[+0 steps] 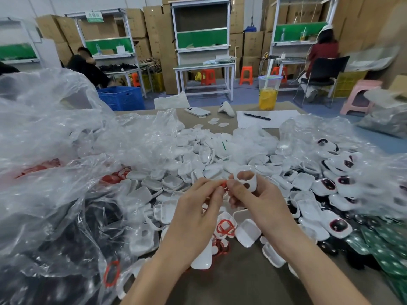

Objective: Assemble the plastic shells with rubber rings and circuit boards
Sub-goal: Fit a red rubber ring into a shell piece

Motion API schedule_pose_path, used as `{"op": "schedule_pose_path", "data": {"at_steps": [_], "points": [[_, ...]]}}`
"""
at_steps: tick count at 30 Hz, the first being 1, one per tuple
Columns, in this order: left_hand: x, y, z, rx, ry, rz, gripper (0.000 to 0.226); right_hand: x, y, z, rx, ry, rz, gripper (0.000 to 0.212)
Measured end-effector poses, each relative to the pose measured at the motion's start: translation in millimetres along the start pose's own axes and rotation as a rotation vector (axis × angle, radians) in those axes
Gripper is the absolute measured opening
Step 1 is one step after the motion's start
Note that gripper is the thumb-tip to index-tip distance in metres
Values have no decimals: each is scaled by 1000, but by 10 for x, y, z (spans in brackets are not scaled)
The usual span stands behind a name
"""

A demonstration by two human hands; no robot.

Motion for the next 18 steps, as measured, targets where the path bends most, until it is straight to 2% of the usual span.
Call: {"op": "schedule_pose_path", "data": {"at_steps": [4,7,12,18], "points": [[-7,-20,-5,196,-180,12,20,-3,-7,-17,81,-86,10,6],[-23,-57,-3,302,-231,45,18,-14,-20,-2,75,-81,7,14],[-16,-59,-5,312,-242,-8,19,-39,-33,44,-28,31,-6,25],[-26,-23,-46,270,-257,-51,29,-44,-34,39,-150,90,-41,25]]}}
Point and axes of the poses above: each hand's wrist, its own x-axis away from the middle knuckle, its own y-axis out of the palm, z = x × y, the point moved 1 cm from there along -x, towards the middle knuckle, and after that the axes turned 5 degrees about z, right-handed, at the moved point
